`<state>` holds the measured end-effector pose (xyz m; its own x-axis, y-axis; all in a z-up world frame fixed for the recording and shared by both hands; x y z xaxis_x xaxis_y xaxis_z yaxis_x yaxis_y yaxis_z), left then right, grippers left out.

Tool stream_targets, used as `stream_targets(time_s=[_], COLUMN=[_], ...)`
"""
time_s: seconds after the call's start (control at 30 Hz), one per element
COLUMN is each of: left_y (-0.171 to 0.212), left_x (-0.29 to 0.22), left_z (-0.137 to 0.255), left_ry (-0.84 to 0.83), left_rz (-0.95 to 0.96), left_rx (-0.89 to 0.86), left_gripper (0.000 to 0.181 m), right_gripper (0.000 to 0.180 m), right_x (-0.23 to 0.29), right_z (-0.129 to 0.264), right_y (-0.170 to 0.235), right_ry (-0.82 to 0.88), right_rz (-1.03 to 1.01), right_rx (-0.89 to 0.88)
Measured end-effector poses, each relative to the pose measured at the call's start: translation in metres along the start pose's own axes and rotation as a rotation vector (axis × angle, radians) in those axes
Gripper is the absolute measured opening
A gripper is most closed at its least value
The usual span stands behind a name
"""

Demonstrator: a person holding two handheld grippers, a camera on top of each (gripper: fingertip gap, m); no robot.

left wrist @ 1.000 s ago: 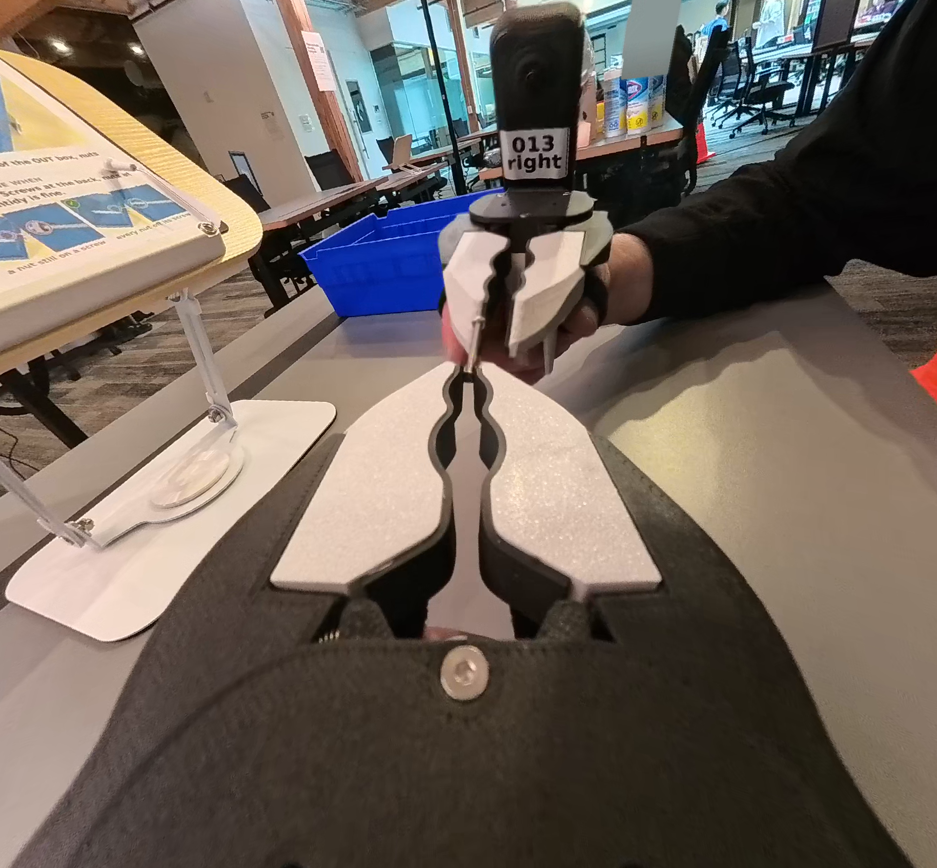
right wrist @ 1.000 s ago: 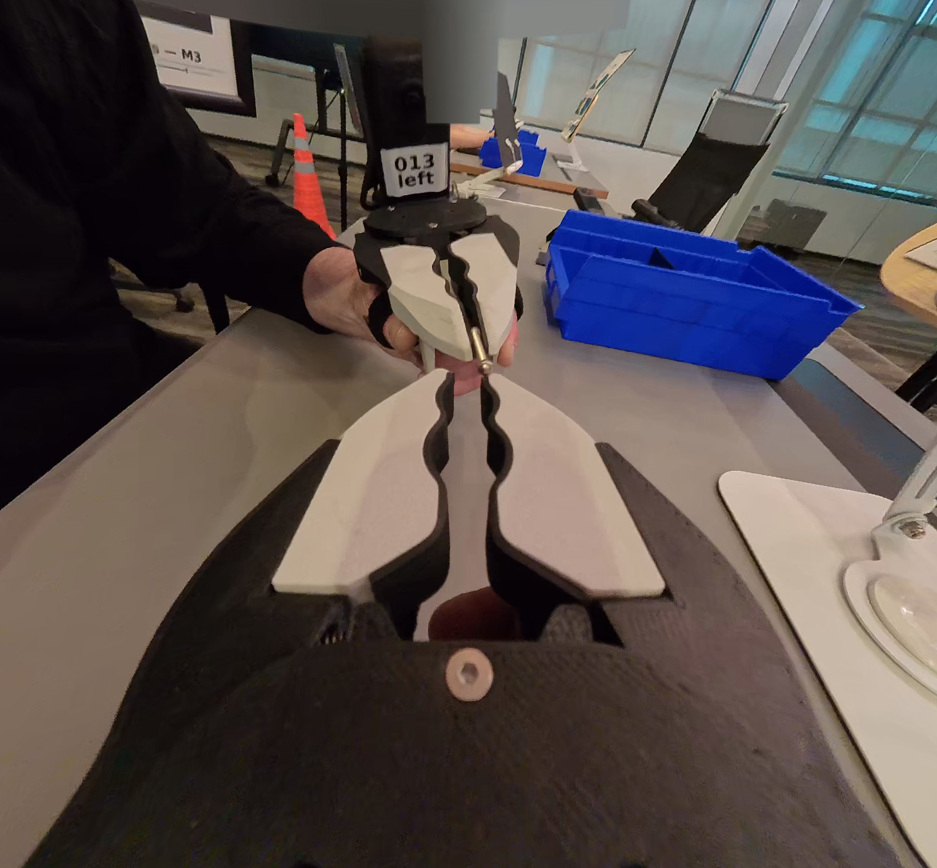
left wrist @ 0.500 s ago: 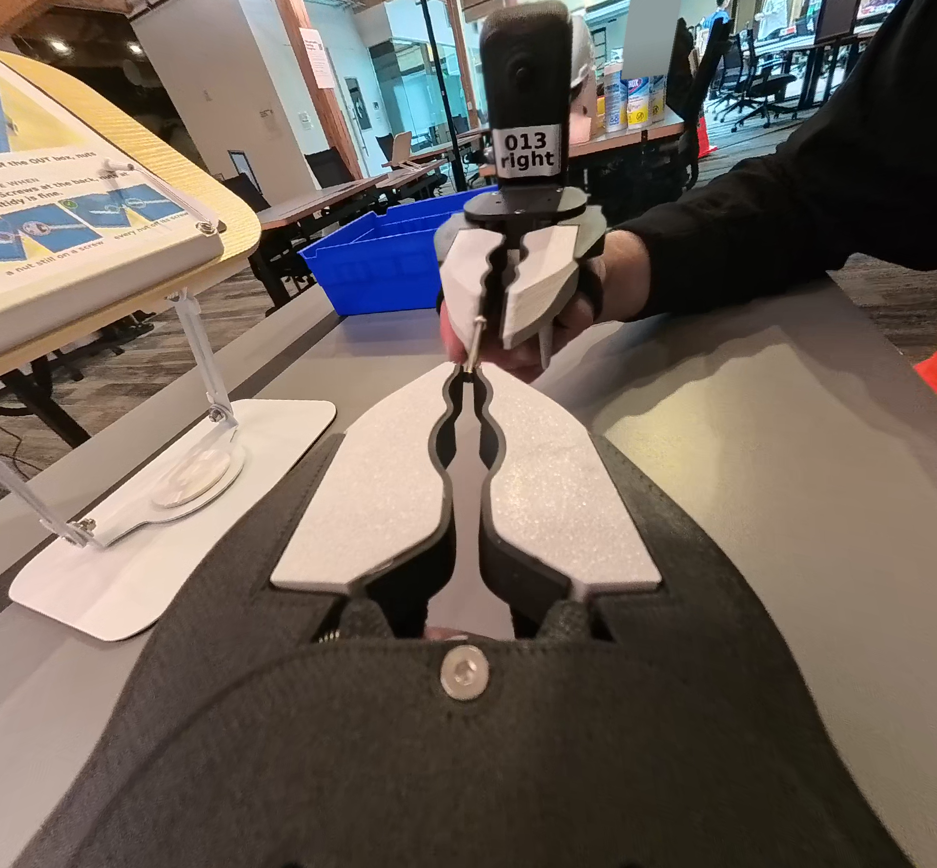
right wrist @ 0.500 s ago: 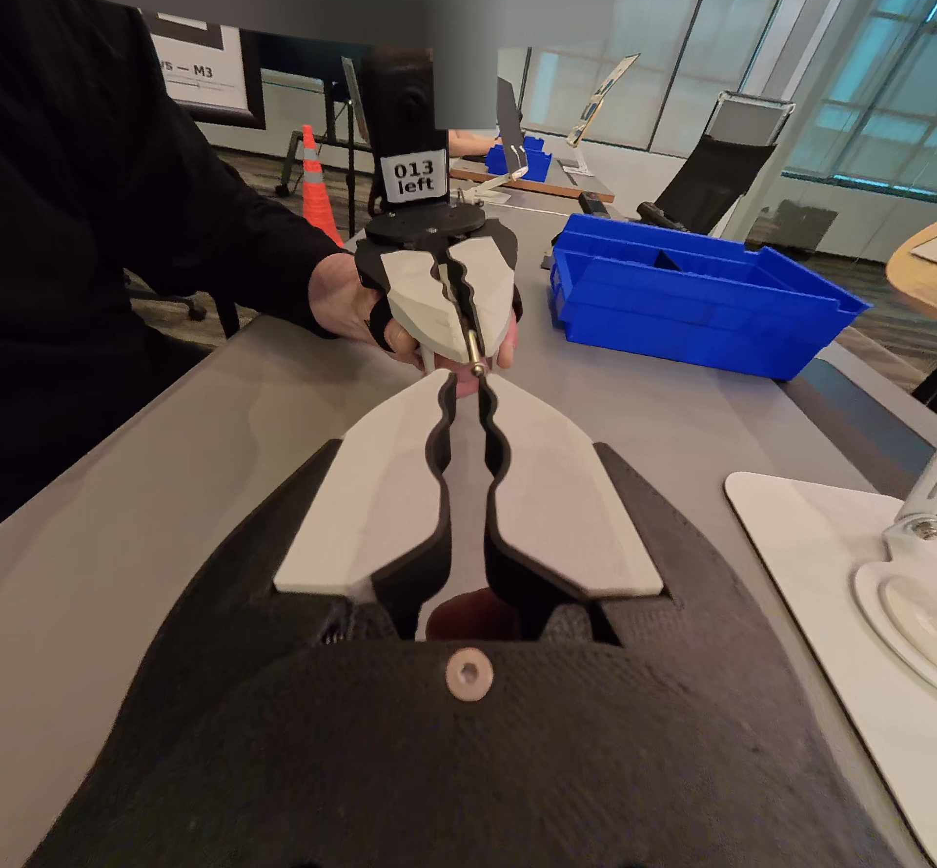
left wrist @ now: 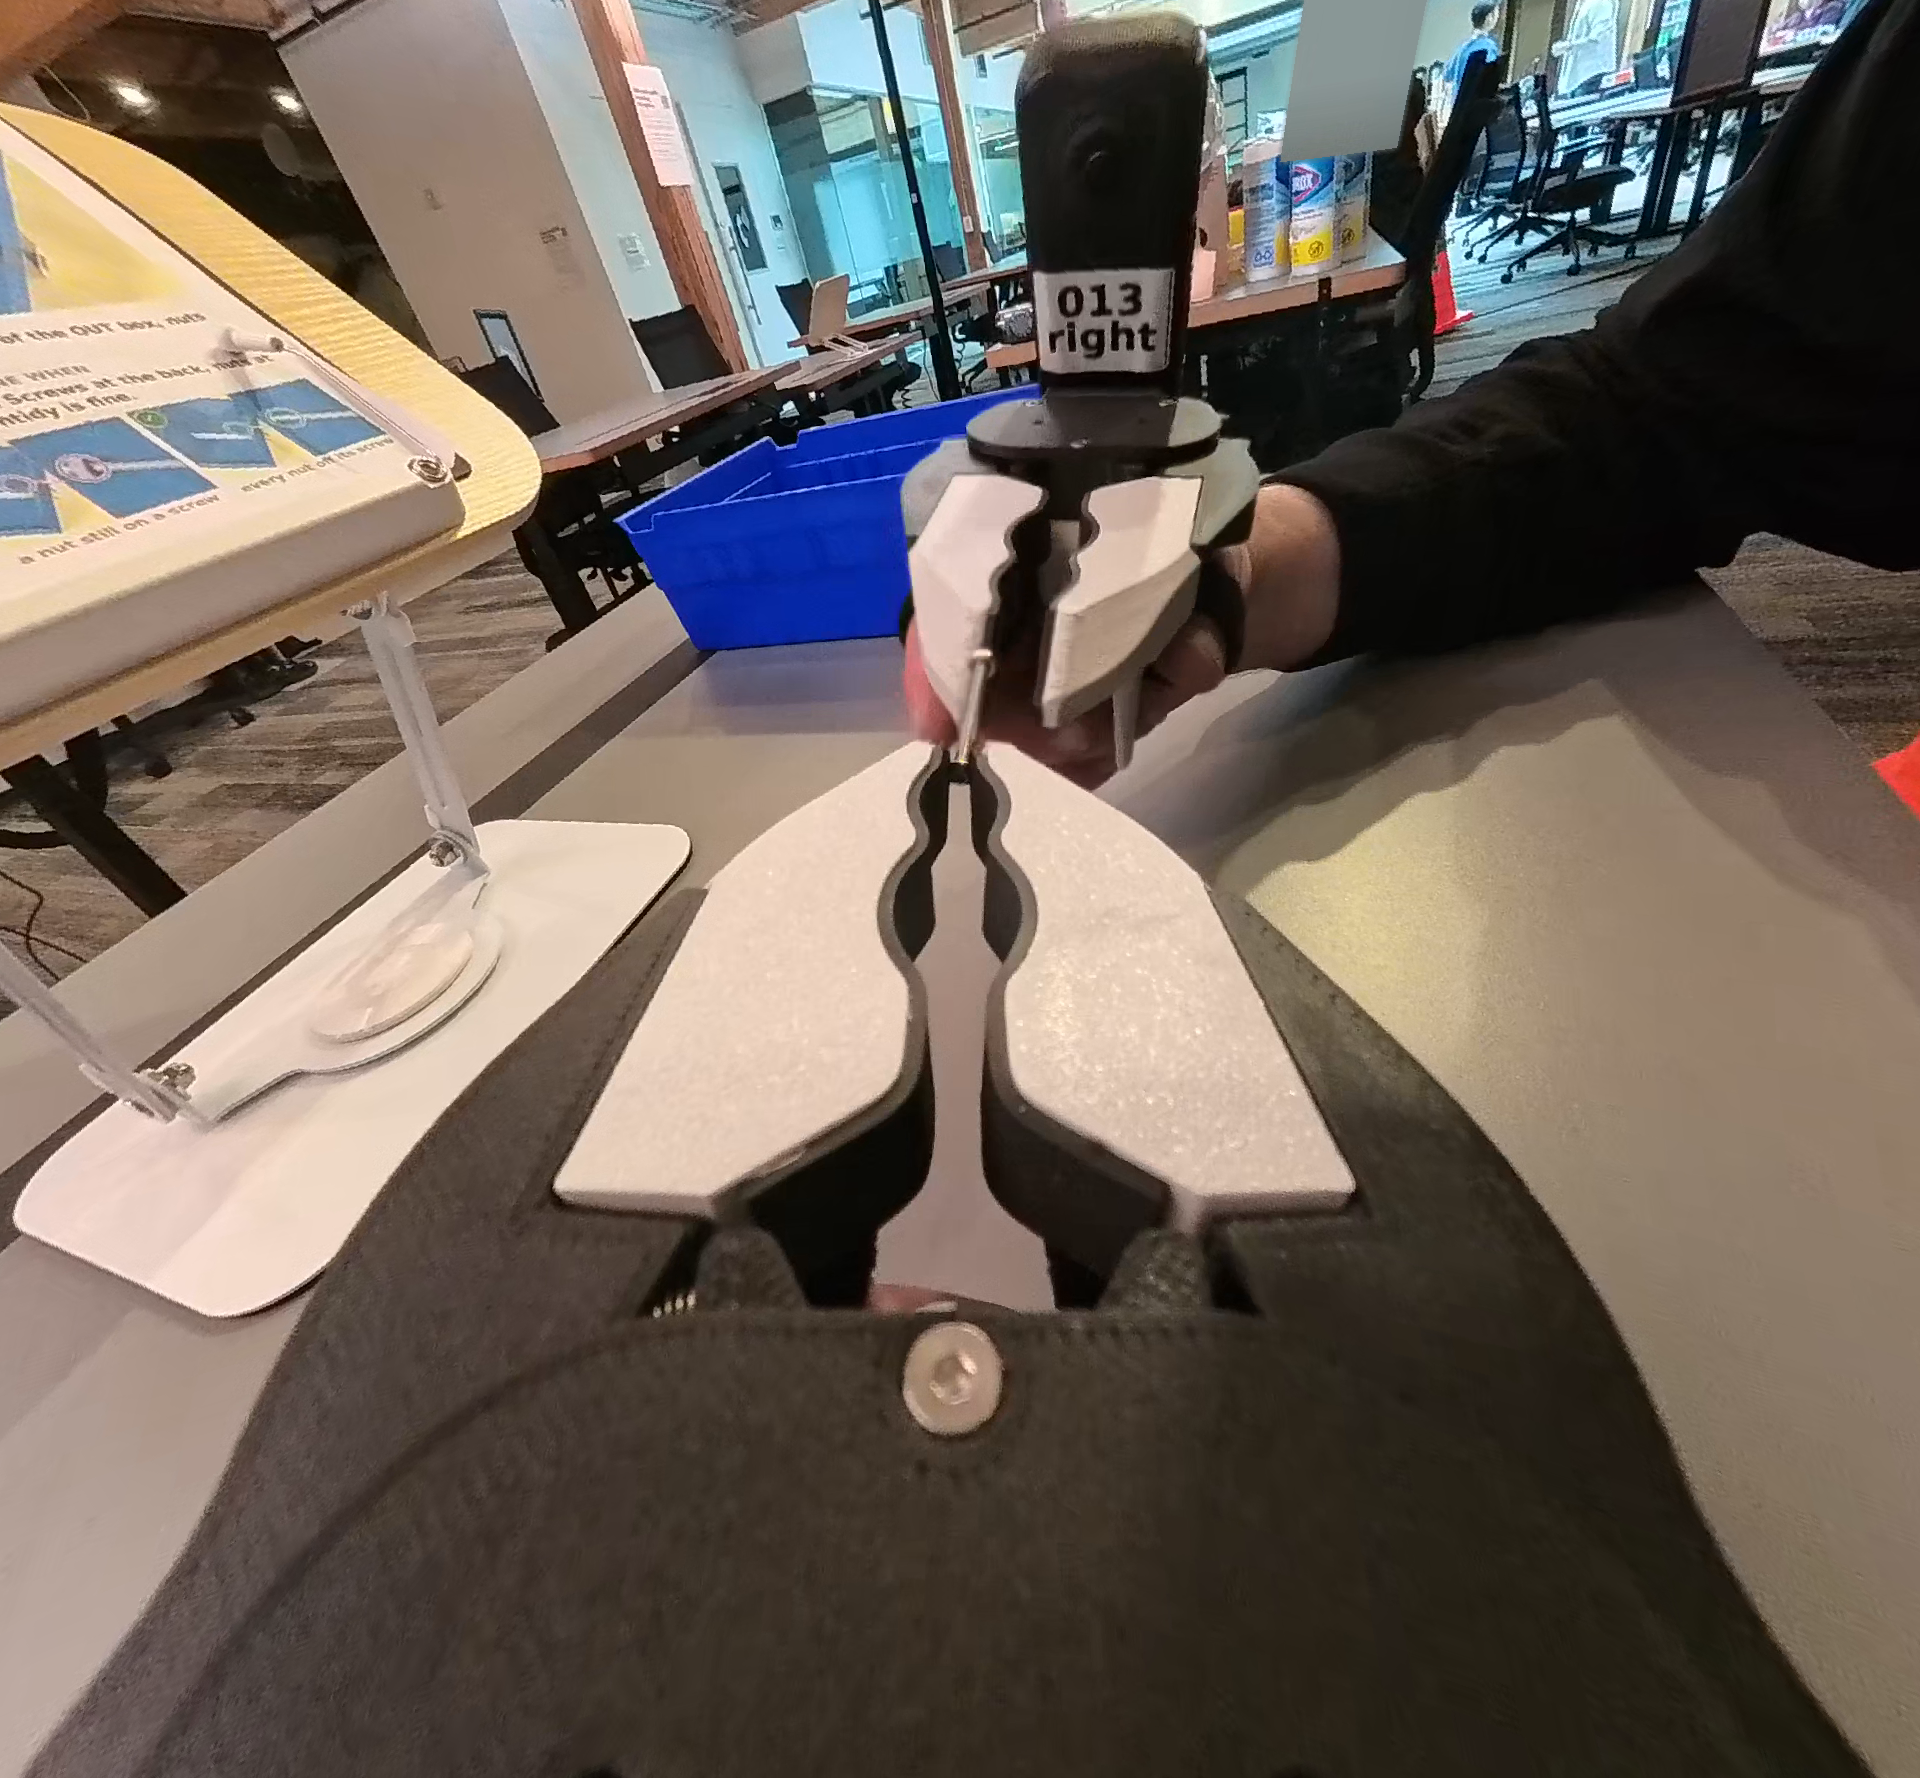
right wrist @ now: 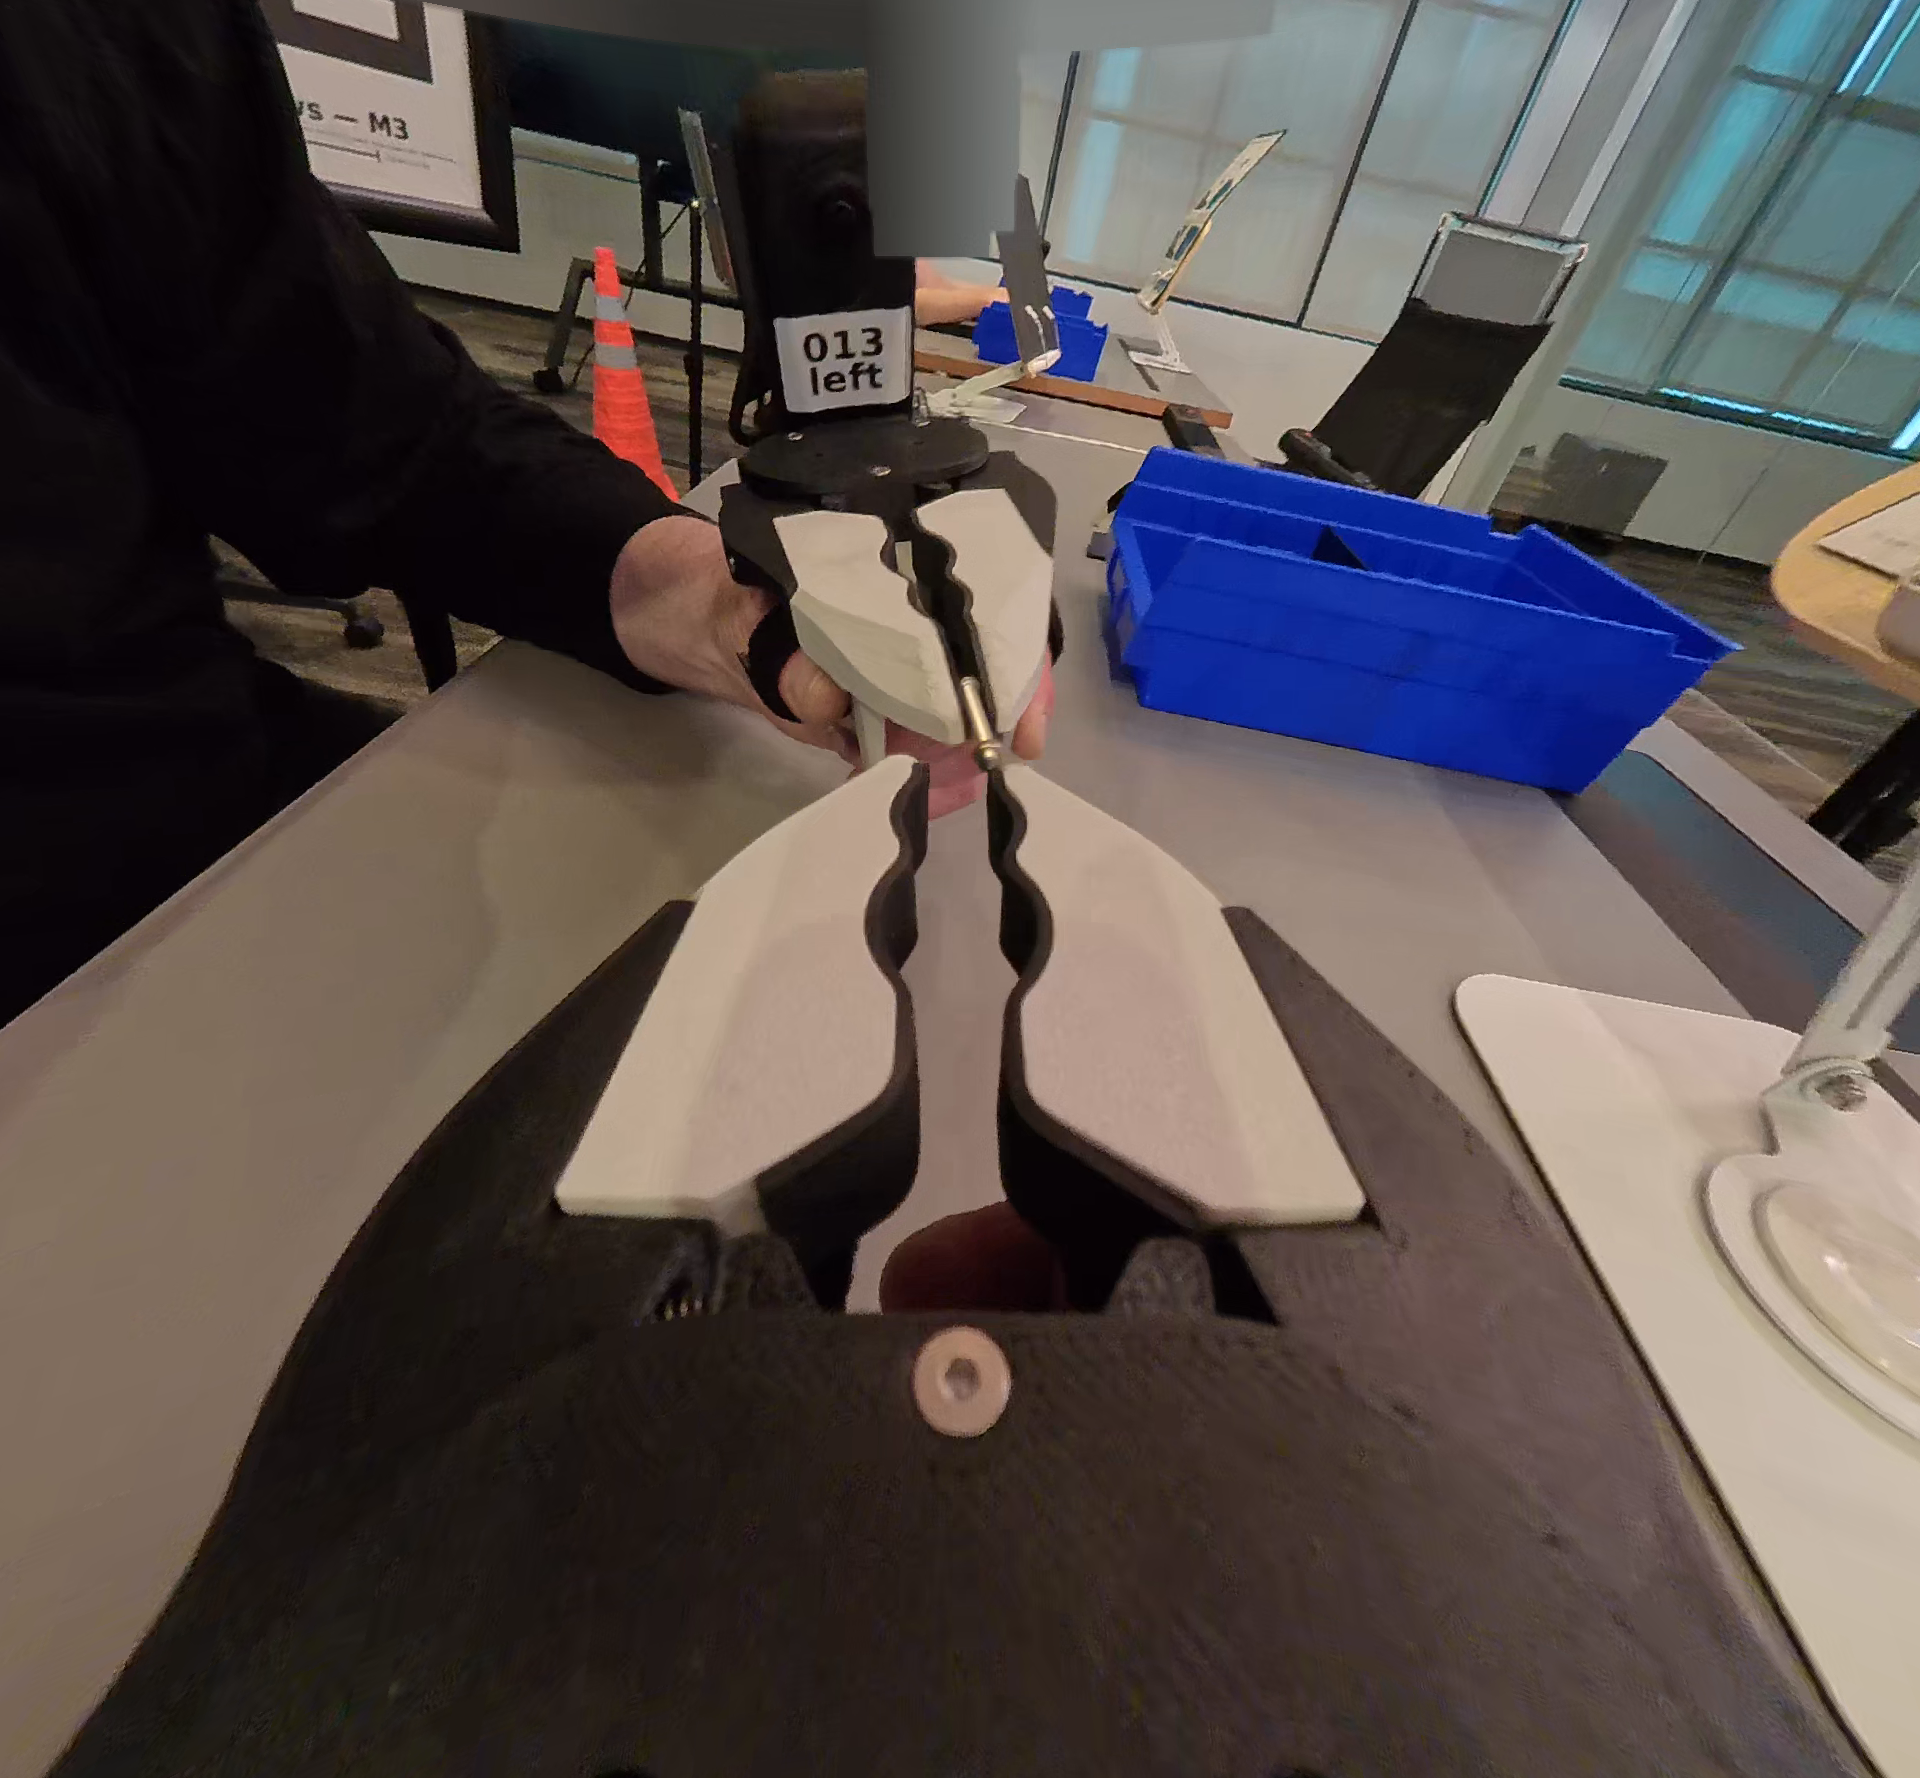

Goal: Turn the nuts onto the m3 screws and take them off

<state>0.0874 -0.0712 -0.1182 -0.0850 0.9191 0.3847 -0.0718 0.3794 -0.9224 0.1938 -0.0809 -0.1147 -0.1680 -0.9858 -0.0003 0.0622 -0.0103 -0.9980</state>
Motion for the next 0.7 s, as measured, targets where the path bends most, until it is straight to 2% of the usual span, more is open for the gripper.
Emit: stream_targets(time_s=[0.37,0.57,0.7], left_y=[0.0007,0.0007,0.0011], left_x=[0.0004,0.0008,0.0007], left_z=[0.0003,0.001,0.0007], left_ry=[0.001,0.001,0.002], left_rz=[0.002,0.003,0.003], left_rx=[0.001,0.0,0.001], left_gripper=[0.003,0.003,0.003], right_gripper=[0.014,0.008,0.014], right_x=[-0.0029,-0.0001,-0.0064], right_z=[0.0003,-0.0008,0.0008], right_y=[-0.0013,0.0011,0.0002], right_ry=[0.024,0.007,0.046], right_rz=[-0.006,0.006,-0.009], right_rx=[0.001,0.017,0.007])
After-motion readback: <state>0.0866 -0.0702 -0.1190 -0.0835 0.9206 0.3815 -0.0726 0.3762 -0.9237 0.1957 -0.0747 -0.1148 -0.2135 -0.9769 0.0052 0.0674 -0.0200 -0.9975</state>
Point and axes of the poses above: each gripper's, where its closed fingertips meet, z back along the fingers, y out of its underside, x = y × z across the jaws, the point moved 5 cm from there along z, back along the fingers, and after that the axes turned 10 degrees about -z, right-handed, at the moved point
